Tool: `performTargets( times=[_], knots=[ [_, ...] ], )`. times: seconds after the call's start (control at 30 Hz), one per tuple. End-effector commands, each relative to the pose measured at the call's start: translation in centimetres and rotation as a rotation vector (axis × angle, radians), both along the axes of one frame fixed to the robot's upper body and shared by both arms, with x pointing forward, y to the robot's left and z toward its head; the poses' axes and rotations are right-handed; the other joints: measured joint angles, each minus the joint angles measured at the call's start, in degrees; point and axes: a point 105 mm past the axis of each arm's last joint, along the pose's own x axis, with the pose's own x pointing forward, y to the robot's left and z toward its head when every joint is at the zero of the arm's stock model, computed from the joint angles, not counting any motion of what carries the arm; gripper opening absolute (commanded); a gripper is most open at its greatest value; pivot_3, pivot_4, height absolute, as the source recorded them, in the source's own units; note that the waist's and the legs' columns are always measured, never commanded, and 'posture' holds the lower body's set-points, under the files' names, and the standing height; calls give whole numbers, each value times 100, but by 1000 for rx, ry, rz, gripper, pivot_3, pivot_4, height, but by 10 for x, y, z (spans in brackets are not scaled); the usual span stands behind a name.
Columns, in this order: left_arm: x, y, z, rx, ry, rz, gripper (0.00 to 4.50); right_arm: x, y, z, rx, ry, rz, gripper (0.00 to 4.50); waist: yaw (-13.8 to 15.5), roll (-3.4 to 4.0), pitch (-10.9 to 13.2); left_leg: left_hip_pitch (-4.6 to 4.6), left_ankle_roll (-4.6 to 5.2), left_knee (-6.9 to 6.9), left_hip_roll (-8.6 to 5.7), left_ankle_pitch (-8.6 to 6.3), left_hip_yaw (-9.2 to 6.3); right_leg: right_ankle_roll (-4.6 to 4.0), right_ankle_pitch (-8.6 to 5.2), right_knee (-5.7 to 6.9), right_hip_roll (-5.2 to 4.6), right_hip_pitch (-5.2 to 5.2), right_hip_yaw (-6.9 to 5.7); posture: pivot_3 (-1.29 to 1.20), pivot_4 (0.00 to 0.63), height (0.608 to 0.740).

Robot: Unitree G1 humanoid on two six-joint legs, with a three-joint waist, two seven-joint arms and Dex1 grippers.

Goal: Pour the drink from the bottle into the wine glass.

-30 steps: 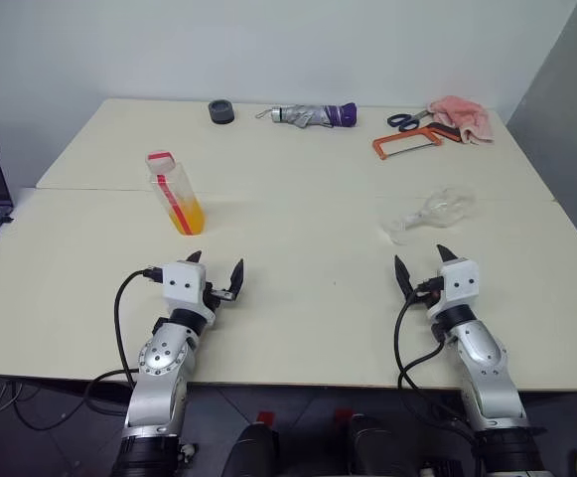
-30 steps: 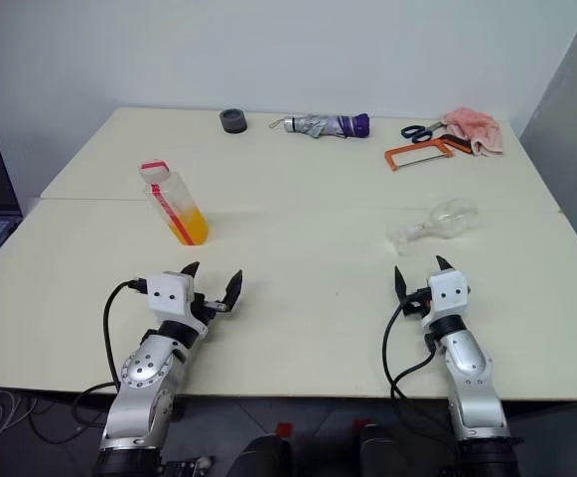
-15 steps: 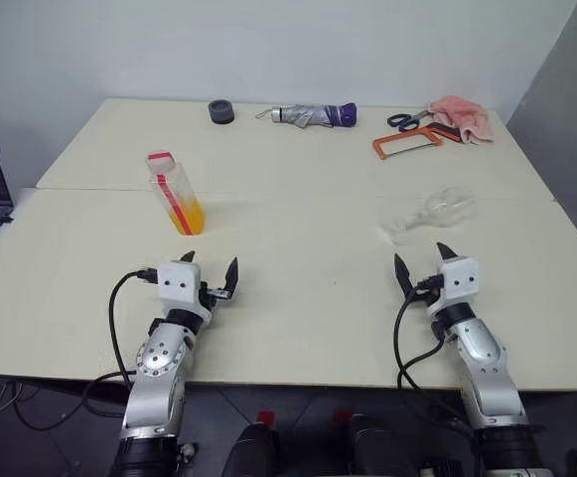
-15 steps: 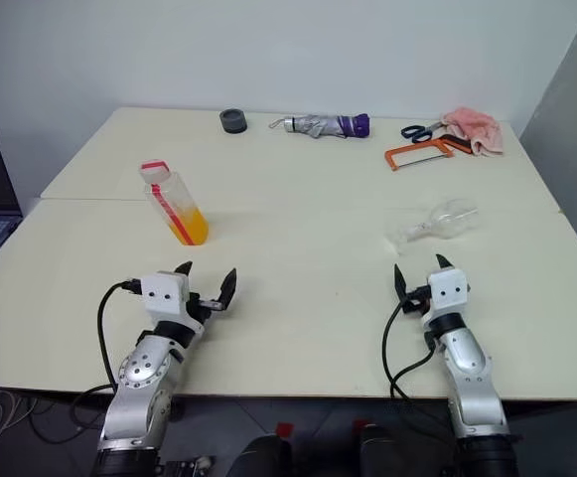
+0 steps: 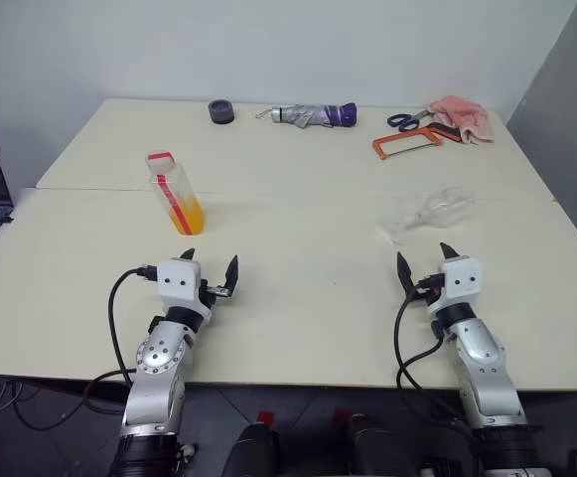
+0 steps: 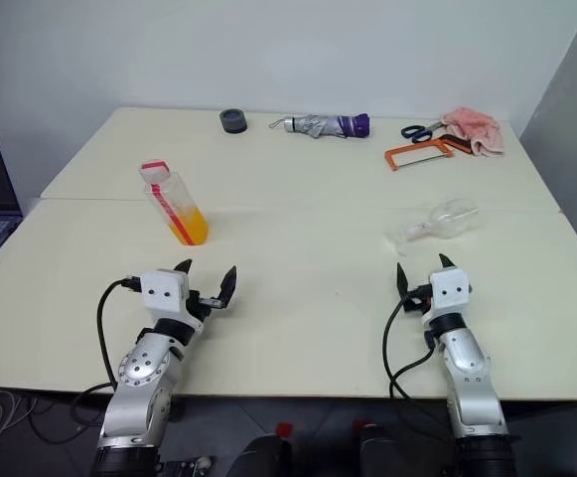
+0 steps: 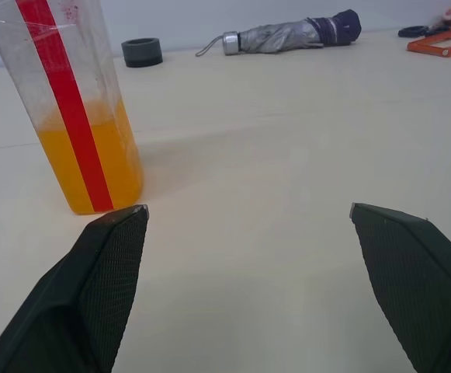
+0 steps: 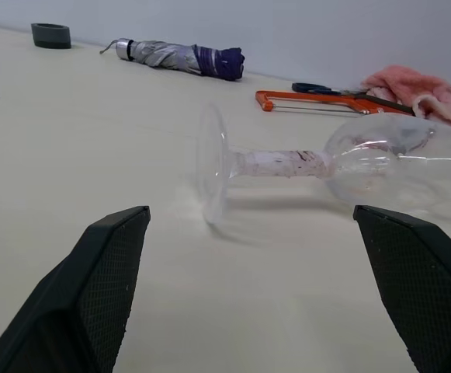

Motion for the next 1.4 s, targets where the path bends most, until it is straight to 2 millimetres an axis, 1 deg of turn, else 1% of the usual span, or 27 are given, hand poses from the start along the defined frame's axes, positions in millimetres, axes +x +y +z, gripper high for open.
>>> performTargets(
  times=[0.03,0.1,0.17,0.23,0.33,0.4,0.53,0.73,0.97,1.13,1.3,1.4],
  knots=[
    [0,-5,19,-2,-54,-36,4466,0,-4,10,-18,-35,3,4500,0,0,0,0,0,0,0,0,0,0,0,0,0,0,0,0,150,740],
    [-1,-5,18,-14,-43,-42,4466,-1,-1,12,-27,-42,25,4500,0,0,0,0,0,0,0,0,0,0,0,0,0,0,0,0,150,740],
    [-2,-2,16,-9,-40,-42,4466,-2,8,18,-37,-57,84,4500,0,0,0,0,0,0,-1,0,0,0,0,0,0,0,0,0,150,740],
    [-3,9,21,-42,-73,8,4466,-7,32,26,-23,-47,254,4500,-8,0,0,0,0,0,-1,0,1,0,0,0,1,0,1,0,150,740],
    [-4,23,23,-44,-84,78,4466,-17,59,40,-2,-33,447,4500,-14,0,0,1,0,0,2,0,-1,0,0,-1,4,0,0,0,150,740],
    [-3,31,23,-51,-85,119,4466,-23,72,50,-8,-33,539,4500,-9,0,0,0,1,0,5,0,-3,0,0,-1,4,0,-2,0,150,740],
    [-4,43,23,-76,-80,186,4466,-30,89,67,-7,-18,677,4500,9,-1,0,-1,1,1,4,0,-7,0,0,-2,0,4,-5,0,150,740],
    [0,46,27,-60,-71,193,4466,-30,101,76,-37,-8,752,4500,10,-2,0,-1,0,1,0,0,-9,0,0,-3,0,4,-8,0,150,740],
    [11,55,45,-31,-82,200,4466,-35,114,79,-78,16,854,4500,7,-3,1,-1,0,1,-3,0,-8,0,0,-4,2,3,-9,0,150,740],
    [20,59,56,-24,-73,204,4466,-44,124,87,-66,41,943,4500,7,-3,1,-2,0,1,-2,0,-11,0,0,-4,2,2,-11,0,150,740],
    [31,63,67,-15,-73,198,4466,-44,128,92,-86,31,964,4500,8,-4,2,-3,0,2,-3,0,-12,0,0,-4,1,2,-13,0,150,740],
    [38,64,70,-17,-66,174,4466,-42,129,94,-90,23,967,4500,3,-4,2,-2,0,1,-4,0,-10,0,0,-4,2,1,-11,0,150,740]
  ],
)
